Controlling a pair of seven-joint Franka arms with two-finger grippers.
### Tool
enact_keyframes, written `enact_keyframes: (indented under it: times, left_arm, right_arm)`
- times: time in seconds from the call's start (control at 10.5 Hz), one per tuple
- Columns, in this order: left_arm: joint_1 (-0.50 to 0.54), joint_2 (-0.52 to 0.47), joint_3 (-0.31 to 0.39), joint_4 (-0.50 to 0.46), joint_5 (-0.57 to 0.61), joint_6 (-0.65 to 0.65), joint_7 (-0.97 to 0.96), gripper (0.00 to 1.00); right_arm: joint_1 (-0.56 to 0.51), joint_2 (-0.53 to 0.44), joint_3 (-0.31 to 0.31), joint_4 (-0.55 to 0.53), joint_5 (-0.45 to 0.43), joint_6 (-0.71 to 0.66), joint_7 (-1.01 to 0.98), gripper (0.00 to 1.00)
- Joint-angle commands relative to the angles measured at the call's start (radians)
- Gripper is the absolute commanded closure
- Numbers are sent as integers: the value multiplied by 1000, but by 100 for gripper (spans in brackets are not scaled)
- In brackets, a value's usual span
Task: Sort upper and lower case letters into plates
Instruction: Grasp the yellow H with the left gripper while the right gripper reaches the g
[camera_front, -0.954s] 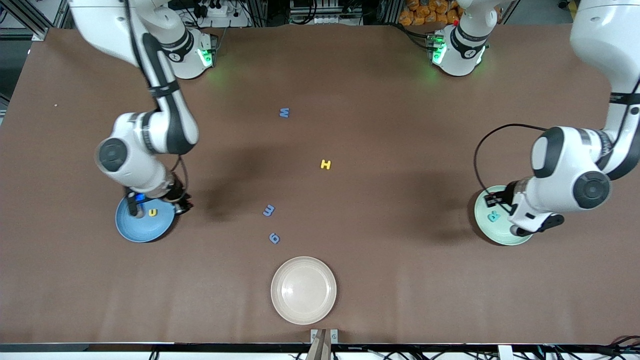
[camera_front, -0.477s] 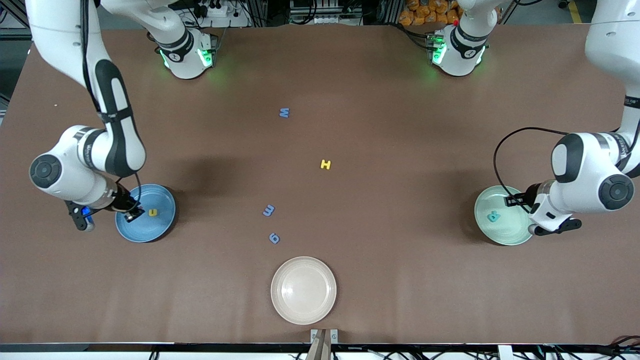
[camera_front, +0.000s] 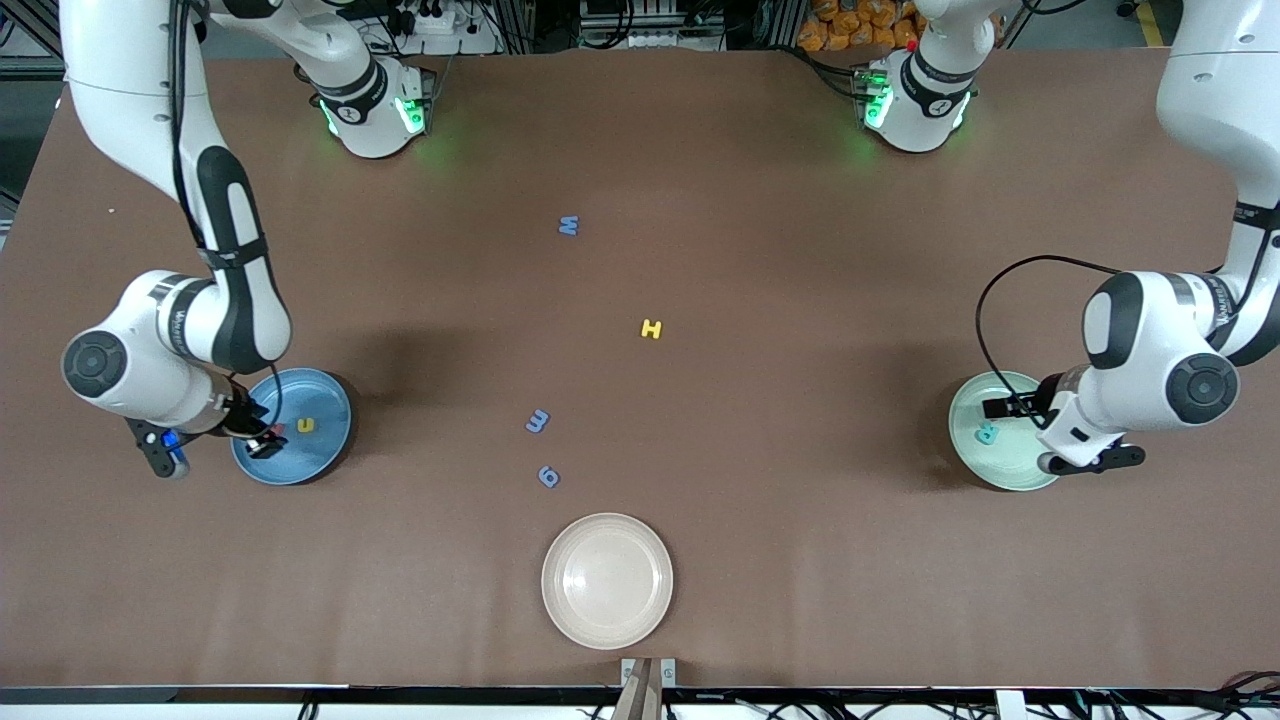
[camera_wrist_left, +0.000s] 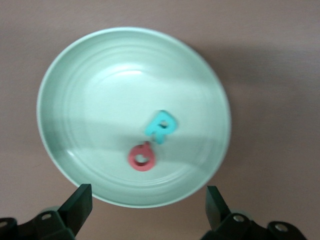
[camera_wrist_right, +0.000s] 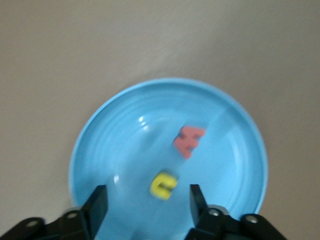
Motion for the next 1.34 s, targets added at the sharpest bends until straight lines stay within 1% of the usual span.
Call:
enact_keyframes:
  times: [0.0, 0.1, 0.19, 0.29, 0.38, 0.48, 0.57, 0.67, 0.76, 0.86, 0.95, 1.05, 1.14, 1.24]
  left_arm:
    - [-95, -65, -3, -9, 7, -11, -22, 0]
    - [-138, -68, -4, -6, 7, -11, -40, 0]
    - [-180, -67, -17, -8, 12, -9, -95, 0]
    - [-233, -65, -20, -3, 19, -9, -157, 0]
    - [-258, -67, -30, 9, 18, -9, -210, 0]
    - [-260, -61, -75, 29, 18, -9, -258, 0]
    - [-269, -57, -102, 35, 20, -5, -295, 0]
    - [-295, -54, -110, 43, 18, 3, -326, 0]
    - [-332, -48, -110, 49, 18, 4, -364, 0]
    - [-370, -38, -110, 54, 15, 7, -410, 0]
    - [-410, -18, -110, 82, 18, 9, -459, 0]
    - [-451, 1, -109, 98, 18, 9, -517, 0]
    - [-485, 25, -107, 124, 20, 15, -554, 0]
    - [-510, 44, -104, 130, 23, 35, -579, 0]
  right_arm:
    - [100, -1, -1, 25, -18, -42, 102, 0]
    - [143, -3, 0, 27, -12, -45, 97, 0]
    - [157, -1, 17, 41, 1, -45, 99, 0]
    - [160, 2, 80, 56, 2, -45, 107, 0]
    - [163, 7, 129, 67, 1, -44, 142, 0]
    - [177, 19, 166, 80, 1, -42, 186, 0]
    - [180, 33, 197, 90, 4, -41, 206, 0]
    - [179, 49, 233, 116, 2, -44, 232, 0]
    - [183, 83, 247, 174, 1, -54, 261, 0]
    - [198, 121, 247, 252, -10, -97, 266, 0]
    - [199, 166, 247, 331, -11, -111, 265, 0]
    - [197, 192, 247, 378, -15, -111, 259, 0]
    - [203, 198, 246, 386, -40, -108, 211, 0]
    - [221, 195, 246, 387, -107, -107, 132, 0]
